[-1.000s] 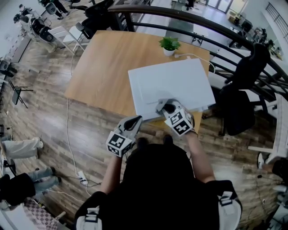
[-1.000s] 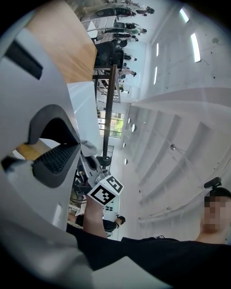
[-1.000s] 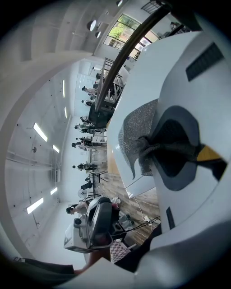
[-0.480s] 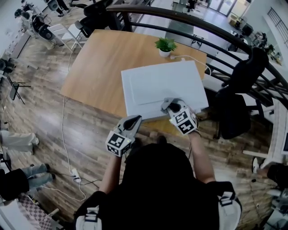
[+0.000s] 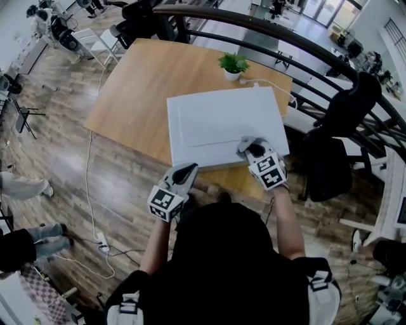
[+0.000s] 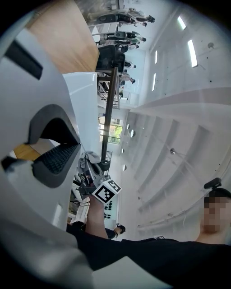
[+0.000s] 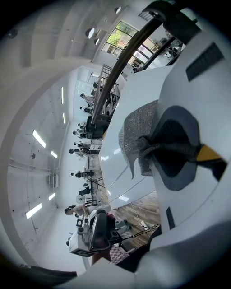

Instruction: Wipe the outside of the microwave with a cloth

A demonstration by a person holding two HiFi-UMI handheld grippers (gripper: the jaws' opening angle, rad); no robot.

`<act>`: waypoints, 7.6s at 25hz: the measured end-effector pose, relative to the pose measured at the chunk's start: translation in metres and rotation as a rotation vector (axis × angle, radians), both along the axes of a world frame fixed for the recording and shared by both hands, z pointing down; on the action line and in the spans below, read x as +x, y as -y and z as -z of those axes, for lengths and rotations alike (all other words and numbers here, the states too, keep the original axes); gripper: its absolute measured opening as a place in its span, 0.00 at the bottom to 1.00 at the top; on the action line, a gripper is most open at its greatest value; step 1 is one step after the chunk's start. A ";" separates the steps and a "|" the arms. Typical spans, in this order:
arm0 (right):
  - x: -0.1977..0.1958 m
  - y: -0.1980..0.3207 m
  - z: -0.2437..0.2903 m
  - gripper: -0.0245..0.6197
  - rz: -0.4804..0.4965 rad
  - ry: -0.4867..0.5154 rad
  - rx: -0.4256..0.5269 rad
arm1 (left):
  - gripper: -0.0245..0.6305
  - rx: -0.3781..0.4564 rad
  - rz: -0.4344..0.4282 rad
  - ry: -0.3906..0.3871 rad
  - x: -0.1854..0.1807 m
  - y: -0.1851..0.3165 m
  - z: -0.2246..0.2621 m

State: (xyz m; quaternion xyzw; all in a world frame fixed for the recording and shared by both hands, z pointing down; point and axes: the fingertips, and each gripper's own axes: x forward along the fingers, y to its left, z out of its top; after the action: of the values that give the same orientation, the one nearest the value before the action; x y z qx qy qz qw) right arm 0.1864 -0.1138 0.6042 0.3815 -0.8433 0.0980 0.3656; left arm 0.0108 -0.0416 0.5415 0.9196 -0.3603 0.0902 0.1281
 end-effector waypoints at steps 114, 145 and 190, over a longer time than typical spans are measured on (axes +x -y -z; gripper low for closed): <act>-0.032 0.058 0.002 0.06 -0.046 -0.066 0.085 | 0.04 -0.028 0.068 -0.003 -0.050 0.015 0.001; -0.196 0.033 0.001 0.06 0.205 -0.039 0.060 | 0.04 -0.027 0.063 -0.009 -0.103 0.042 -0.002; -0.281 0.089 -0.005 0.06 0.211 -0.134 0.123 | 0.04 -0.004 -0.034 -0.023 -0.181 0.061 -0.018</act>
State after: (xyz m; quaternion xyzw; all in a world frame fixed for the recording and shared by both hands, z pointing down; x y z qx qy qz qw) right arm -0.0944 -0.2026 0.6088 0.3183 -0.8568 -0.0187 0.4052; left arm -0.1700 -0.1026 0.5592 0.9263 -0.3431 0.0823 0.1327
